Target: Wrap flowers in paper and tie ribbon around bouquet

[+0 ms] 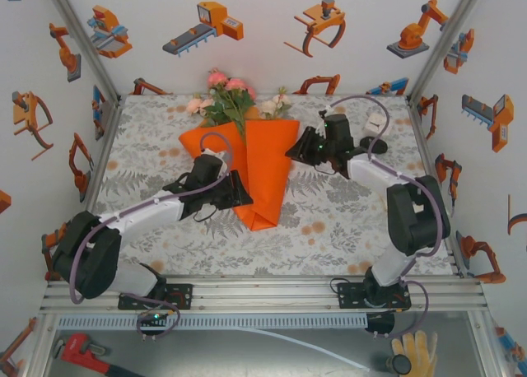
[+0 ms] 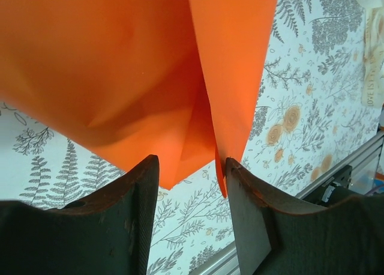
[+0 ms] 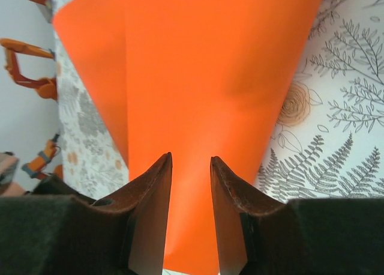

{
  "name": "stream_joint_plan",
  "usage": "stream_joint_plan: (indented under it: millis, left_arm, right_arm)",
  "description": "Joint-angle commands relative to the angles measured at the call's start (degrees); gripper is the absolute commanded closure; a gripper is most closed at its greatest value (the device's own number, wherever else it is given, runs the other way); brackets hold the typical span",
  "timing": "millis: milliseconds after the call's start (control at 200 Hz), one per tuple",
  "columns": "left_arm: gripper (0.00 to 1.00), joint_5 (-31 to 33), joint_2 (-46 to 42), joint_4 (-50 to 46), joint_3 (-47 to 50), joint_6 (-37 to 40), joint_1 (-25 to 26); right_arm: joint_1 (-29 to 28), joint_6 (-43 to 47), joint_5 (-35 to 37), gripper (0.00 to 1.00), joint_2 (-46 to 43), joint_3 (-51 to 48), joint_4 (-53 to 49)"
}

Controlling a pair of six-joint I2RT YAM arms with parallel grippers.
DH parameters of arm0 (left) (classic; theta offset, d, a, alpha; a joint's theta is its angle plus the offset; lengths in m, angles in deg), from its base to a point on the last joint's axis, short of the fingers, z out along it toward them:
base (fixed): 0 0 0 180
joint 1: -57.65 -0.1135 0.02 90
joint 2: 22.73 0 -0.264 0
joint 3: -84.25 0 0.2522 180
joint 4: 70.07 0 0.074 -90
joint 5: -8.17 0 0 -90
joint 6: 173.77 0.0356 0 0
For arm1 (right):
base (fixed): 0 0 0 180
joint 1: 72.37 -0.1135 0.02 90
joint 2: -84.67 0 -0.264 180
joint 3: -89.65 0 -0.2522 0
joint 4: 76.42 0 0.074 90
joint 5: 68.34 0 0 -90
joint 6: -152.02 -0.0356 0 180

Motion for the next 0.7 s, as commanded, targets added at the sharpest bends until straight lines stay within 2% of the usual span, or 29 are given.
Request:
stream_joint_plan:
  millis: [0,270,451,696]
  left_arm:
    - [0.5,0.93,-2.48,-2.12,-1.09,1.72,0.18]
    - [0.43,0.93,-4.98,-3.1,-1.23,3.04,0.2]
    - [0.4,0.44,-3.19,-1.64,-0.85,2.18,0.15]
    - [0.39,-0.73,2.59,2.65,0.93,-0.45,0.23]
  right_arm:
    - [-3.08,3.82,3.01,0.65,1.85,-0.68,-2.5]
    - [-11.15,0.94,3.05,0.65,6.49,-2.98,1.92]
    - [-17.11,-2.83,2.59,0.65,10.9,-3.64,6.86]
    - [-19.07,-4.3,3.76,0.65,12.13,-4.06,8.26]
